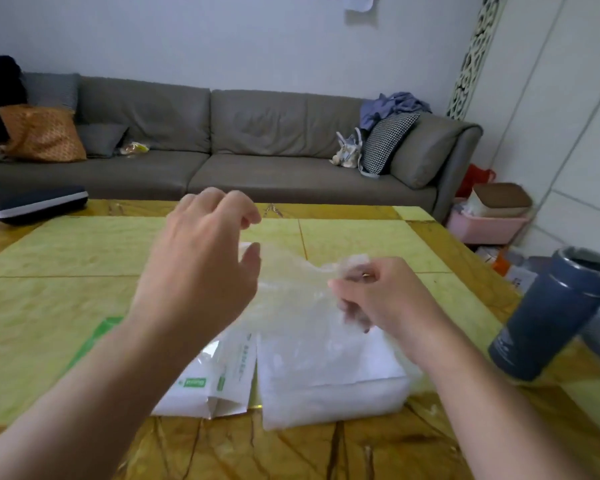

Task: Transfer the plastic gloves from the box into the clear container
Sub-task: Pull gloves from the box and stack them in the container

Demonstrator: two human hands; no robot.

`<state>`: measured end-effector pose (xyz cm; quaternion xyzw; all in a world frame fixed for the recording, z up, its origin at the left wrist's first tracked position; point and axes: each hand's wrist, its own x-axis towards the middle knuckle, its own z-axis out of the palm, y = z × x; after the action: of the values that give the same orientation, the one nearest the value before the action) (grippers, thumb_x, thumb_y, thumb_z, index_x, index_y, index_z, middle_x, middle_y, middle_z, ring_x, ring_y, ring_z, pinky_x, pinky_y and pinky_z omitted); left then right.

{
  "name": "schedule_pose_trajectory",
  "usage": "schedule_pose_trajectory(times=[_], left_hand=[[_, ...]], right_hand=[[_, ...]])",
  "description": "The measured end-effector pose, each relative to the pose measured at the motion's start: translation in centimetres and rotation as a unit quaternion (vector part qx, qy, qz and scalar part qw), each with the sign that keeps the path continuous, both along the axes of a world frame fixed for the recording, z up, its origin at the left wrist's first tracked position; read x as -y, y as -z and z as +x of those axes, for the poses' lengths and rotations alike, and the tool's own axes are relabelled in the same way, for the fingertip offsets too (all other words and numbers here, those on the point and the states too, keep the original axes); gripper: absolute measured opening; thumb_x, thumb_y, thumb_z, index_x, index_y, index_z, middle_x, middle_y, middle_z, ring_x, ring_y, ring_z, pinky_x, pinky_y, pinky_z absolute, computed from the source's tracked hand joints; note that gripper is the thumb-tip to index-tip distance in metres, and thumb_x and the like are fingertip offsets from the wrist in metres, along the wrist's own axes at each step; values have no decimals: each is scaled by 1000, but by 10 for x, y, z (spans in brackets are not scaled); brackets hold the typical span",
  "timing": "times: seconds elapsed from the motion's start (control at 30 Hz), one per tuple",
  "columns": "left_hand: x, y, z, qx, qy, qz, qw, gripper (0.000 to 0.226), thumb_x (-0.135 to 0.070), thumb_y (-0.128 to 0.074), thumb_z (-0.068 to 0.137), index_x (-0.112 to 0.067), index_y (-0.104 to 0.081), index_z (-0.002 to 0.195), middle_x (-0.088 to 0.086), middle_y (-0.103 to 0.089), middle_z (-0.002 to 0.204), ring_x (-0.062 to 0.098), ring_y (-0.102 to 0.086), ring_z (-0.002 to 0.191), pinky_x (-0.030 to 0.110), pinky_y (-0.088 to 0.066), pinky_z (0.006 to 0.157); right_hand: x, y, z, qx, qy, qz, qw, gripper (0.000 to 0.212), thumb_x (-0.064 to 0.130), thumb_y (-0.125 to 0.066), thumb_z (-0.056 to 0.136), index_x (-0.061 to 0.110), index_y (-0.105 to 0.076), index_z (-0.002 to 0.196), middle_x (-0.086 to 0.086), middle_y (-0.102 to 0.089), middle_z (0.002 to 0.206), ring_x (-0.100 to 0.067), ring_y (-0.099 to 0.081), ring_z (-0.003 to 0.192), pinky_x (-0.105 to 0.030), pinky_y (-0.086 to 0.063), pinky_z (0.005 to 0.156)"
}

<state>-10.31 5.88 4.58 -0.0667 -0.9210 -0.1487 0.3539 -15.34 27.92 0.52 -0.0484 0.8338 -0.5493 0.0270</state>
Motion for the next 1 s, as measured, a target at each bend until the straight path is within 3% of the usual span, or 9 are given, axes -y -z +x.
schedule_pose_trajectory(times=[0.07,0.13,0.23,0.37,0.47,0.67,0.73,0.83,1.0], left_hand=[[-31,9,5,-16,73,-23,997,22,-20,-69,90,-23,-64,111,-6,-60,106,17,-56,101,34,-51,87],[-55,28,0,128,97,-10,987,16,-22,-59,96,-28,-64,110,-9,-61,105,14,-60,94,35,-56,81],[-67,60,-13,333,42,-10,942,18,-31,-56,97,-30,-64,114,-7,-62,113,17,-64,93,38,-58,82],[-67,85,-23,442,39,22,896,27,-46,-69,89,-36,-62,114,-11,-64,109,13,-66,92,35,-58,85],[-71,90,-27,501,46,2,864,43,-58,-73,83,-37,-60,118,-13,-65,112,10,-65,98,33,-56,89],[-78,92,-37,535,53,-51,842,63,-71,-69,79,-35,-59,130,-13,-66,121,11,-63,107,32,-53,96],[-80,92,-42,559,60,-70,824,66,-73,-69,76,-34,-62,129,-12,-71,113,10,-66,98,29,-54,91],[-82,92,-47,579,63,-73,810,51,-58,-79,72,-24,-66,108,2,-78,96,14,-63,65,27,-52,66],[-88,95,-46,522,48,-134,841,34,-26,-67,77,-19,-67,110,0,-72,100,22,-71,86,37,-60,73]], right_hand=[[-5,6,-2,12,9,28,1000,23,13,-73,93,5,-66,73,-5,-65,57,-17,-58,47,-26,-44,44],[-9,13,-3,25,4,43,999,24,13,-74,91,5,-63,71,-6,-64,55,-18,-57,44,-27,-45,43],[-14,20,-2,39,5,100,994,24,19,-77,91,2,-64,81,-10,-71,58,-20,-62,46,-28,-46,44],[-24,25,-3,33,21,225,974,38,29,-77,94,6,-62,68,-11,-71,58,-16,-62,41,-25,-45,44],[-28,31,-5,19,37,288,957,37,21,-71,96,10,-51,67,-10,-69,65,-14,-67,41,-24,-43,42],[-23,28,-1,-24,47,399,915,29,4,-63,89,12,-46,67,-8,-60,73,-30,-69,61,-26,-38,46],[-22,23,3,-40,46,439,896,29,7,-62,90,16,-42,71,-4,-53,80,-30,-61,71,-29,-38,52],[-22,21,7,-47,46,469,881,34,9,-64,91,19,-37,73,0,-45,76,-28,-55,72,-31,-41,58],[-19,10,14,-92,46,460,882,29,16,-67,91,19,-41,78,2,-48,78,-27,-61,78,-33,-42,60]])
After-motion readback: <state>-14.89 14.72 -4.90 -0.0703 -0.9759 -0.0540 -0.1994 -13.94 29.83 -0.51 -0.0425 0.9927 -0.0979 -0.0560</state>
